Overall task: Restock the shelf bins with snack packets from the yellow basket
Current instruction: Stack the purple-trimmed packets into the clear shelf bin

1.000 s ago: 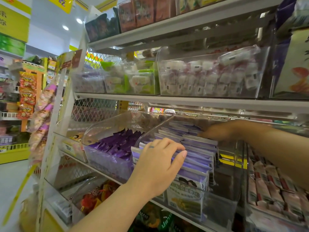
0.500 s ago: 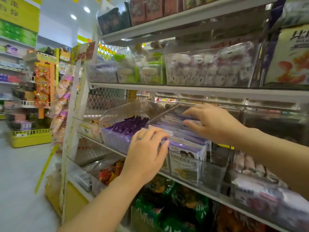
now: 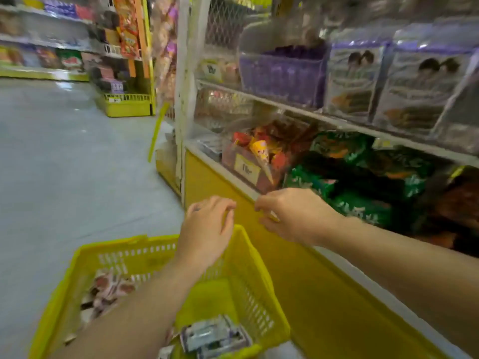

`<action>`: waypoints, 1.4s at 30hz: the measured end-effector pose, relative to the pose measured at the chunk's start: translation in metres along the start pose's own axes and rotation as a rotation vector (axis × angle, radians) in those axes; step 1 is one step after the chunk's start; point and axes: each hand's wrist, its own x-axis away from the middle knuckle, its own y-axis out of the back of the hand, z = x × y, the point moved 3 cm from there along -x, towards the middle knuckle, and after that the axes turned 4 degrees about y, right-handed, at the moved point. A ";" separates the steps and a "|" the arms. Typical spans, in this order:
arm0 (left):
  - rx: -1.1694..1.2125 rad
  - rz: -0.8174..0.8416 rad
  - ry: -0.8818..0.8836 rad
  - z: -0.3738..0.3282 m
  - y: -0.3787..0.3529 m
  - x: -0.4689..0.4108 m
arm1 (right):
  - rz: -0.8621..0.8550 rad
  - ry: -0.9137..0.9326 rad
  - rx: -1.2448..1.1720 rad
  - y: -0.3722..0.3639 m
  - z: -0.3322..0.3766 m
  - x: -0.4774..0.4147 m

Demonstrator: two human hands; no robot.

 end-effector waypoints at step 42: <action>0.227 1.088 0.781 0.237 -0.205 0.188 | 1.069 0.221 -0.444 -0.392 0.101 -0.011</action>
